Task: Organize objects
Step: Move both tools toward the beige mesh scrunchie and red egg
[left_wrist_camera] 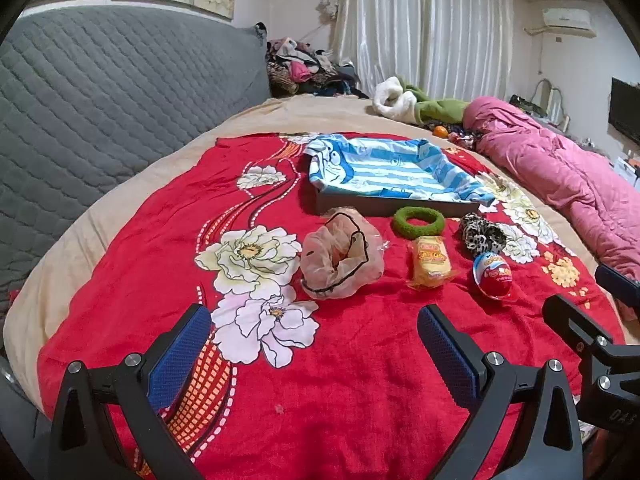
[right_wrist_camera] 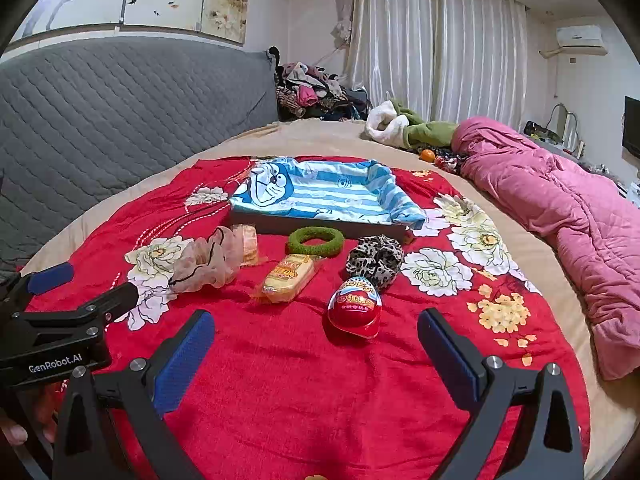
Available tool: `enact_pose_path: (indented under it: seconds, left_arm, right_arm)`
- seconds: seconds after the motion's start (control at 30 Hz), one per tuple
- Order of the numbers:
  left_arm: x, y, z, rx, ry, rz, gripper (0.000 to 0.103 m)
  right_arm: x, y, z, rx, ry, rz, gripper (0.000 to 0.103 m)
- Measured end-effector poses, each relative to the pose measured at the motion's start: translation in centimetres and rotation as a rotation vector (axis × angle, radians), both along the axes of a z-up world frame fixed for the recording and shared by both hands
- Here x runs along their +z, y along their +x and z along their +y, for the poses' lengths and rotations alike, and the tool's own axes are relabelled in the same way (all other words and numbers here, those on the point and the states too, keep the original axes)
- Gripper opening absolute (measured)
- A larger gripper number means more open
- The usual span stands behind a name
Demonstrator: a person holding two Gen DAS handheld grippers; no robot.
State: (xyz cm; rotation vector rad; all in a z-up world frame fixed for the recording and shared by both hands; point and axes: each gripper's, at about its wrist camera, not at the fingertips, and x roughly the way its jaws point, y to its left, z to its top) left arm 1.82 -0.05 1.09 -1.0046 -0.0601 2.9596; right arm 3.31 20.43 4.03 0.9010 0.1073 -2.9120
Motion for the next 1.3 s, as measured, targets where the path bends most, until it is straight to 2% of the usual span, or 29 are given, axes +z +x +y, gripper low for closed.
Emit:
enact_pose_path:
  seconds: [0.87,1.03,1.3]
  left_arm:
    - [3.7,5.2,-0.6,0.0,0.018,0.047,0.103]
    - [3.7,4.9,-0.5,-0.01,0.02,0.05,0.103]
    - [1.9,2.4,0.6,-0.021,-0.006,0.003,0.103]
  right_arm:
    - [3.3,4.5,1.5,0.005,-0.034,0.058,0.102]
    - [3.0,4.2,1.7,0.001,-0.04,0.046,0.102]
    - [1.1,2.5,1.4,0.004,-0.037,-0.01,0.102]
